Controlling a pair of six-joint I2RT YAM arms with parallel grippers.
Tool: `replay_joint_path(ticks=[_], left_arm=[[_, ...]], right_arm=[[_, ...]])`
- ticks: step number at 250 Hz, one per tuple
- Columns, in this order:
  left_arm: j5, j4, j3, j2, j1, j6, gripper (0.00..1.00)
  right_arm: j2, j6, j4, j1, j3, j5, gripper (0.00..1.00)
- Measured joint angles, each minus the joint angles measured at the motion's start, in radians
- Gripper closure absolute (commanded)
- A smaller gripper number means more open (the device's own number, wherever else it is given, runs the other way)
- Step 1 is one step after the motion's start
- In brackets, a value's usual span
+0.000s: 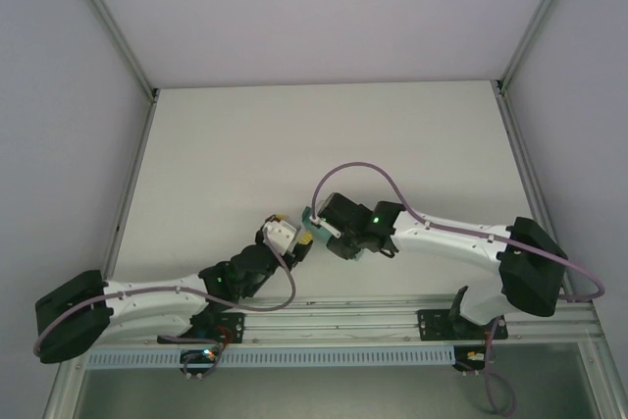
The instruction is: Assemble paper box
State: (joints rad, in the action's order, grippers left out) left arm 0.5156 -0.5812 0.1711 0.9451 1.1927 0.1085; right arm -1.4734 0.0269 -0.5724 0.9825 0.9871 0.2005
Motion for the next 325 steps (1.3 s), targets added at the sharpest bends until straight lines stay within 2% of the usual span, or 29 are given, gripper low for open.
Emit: replay_joint_path(ticks=[30,63,95,118,136,170,205,251,283,325], left_arm=[[-0.063,0.187,0.055,-0.096,-0.103,0.12,0.0],[-0.205,0.367,0.163,-0.178,-0.293,0.295,0.0],[-0.379,0.459,0.214,-0.195,-0.473,0.438,0.0],[-0.553,0.502,0.253,-0.128,-0.578,0.505,0.12],[-0.695,0.523,0.301,-0.034,-0.623,0.528,0.23],[-0.937,0.525,0.405,0.155,-0.638,0.513,0.4],[-1.045,0.531,0.445,0.249,-0.637,0.433,0.43],[-1.064,0.535,0.447,0.256,-0.62,0.312,0.43],[-1.001,0.589,0.475,0.254,-0.581,0.219,0.46],[-0.921,0.666,0.548,0.266,-0.57,0.128,0.53]], right_arm=[[-0.011,0.041,0.023,-0.006,0.002,0.009,0.56],[-0.021,0.078,0.051,-0.04,0.004,-0.004,0.58],[-0.035,0.105,0.061,-0.064,0.015,-0.01,0.58],[-0.038,0.117,0.064,-0.064,0.018,-0.013,0.58],[-0.039,0.129,0.067,-0.066,0.018,-0.017,0.58],[-0.039,0.135,0.069,-0.079,0.018,-0.034,0.58],[-0.039,0.159,0.069,-0.105,0.02,-0.077,0.58],[-0.052,0.239,0.066,-0.18,0.038,-0.194,0.59],[-0.079,0.344,0.046,-0.216,0.068,-0.278,0.56],[-0.132,0.462,-0.002,-0.233,0.131,-0.318,0.56]])
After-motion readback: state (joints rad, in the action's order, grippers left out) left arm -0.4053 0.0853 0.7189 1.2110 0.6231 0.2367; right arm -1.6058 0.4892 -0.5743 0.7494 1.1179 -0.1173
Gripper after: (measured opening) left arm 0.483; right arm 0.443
